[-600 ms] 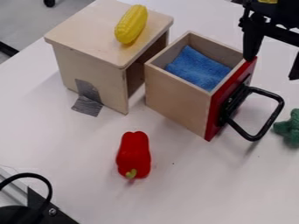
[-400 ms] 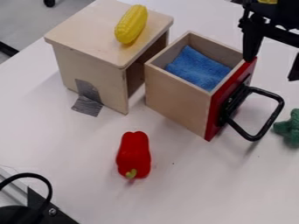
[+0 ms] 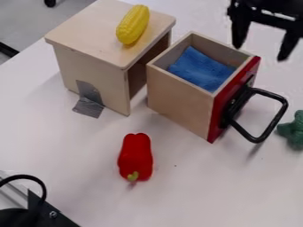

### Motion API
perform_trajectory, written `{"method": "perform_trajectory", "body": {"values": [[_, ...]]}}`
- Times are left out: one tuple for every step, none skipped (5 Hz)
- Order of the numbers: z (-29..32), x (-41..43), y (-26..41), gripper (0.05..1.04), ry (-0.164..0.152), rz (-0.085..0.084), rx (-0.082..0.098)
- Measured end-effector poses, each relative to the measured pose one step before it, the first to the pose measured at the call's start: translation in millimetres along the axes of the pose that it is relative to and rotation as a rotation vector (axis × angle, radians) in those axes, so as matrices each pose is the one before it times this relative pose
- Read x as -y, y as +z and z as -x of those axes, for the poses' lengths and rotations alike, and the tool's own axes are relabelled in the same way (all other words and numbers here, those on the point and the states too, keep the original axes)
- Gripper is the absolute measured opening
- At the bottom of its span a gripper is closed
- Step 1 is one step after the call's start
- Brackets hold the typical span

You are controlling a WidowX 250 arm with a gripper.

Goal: Put the yellow corn on the drawer.

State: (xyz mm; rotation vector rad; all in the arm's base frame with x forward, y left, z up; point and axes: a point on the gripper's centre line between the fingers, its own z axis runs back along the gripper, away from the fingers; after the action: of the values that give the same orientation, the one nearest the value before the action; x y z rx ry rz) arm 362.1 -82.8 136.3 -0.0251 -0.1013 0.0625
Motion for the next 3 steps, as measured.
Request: {"method": "perform_trajectory", "body": {"values": [[-12.04,-34.77,13.61,0.999,0.0581,-0.0101,0.0215],[-5.34,-41.27,28.37,0.999,0.0728,0.0173,0.0673],[6.29,-40.59,15.61,0.999,0.0388,-0.0222,0.0362]]}}
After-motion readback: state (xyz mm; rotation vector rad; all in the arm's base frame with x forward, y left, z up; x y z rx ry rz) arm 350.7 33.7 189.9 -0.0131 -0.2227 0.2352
